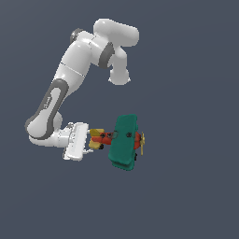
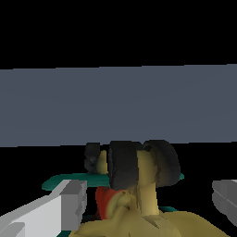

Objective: Pick up the object and move it to a goal position.

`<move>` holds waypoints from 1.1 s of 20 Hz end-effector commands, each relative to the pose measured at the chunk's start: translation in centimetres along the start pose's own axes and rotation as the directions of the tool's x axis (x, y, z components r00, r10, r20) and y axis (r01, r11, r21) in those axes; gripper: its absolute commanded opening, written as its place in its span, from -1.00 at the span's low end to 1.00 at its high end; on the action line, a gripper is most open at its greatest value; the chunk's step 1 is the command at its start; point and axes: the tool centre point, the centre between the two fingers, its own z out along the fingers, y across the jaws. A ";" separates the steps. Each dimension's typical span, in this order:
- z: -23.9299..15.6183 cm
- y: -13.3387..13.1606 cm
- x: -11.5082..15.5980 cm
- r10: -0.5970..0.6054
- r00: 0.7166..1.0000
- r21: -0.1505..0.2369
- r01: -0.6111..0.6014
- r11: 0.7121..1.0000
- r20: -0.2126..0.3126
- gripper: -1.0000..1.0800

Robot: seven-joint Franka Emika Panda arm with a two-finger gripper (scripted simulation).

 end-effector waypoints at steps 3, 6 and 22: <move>0.4 0.0 0.0 0.000 1.000 0.000 0.000 1.000 0.000 1.00; 1.1 0.0 0.0 0.000 1.000 0.000 0.000 1.000 0.000 1.00; 3.5 0.0 0.0 0.001 1.000 -0.001 -0.001 1.000 0.002 -1.00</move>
